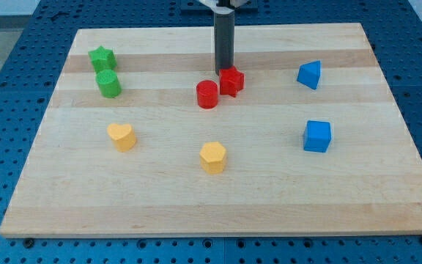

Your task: Move your arm towards top left

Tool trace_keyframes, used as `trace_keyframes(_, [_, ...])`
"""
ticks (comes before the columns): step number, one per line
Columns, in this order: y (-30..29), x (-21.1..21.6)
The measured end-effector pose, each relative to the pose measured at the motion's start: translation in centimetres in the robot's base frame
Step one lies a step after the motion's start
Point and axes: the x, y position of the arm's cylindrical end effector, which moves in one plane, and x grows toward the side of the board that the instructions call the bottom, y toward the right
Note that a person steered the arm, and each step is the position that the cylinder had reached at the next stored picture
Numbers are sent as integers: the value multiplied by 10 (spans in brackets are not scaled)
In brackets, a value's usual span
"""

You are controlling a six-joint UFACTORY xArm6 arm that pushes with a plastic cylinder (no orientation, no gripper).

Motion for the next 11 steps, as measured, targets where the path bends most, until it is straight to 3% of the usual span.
trace_keyframes(1, [0,8])
trace_keyframes(3, [-53,-6])
trace_keyframes(5, [-104,47])
trace_keyframes(7, [-203,68])
trace_keyframes(8, [-257,66])
trace_keyframes(9, [-283,34])
trace_keyframes(10, [-283,-6])
trace_keyframes(11, [-275,-19])
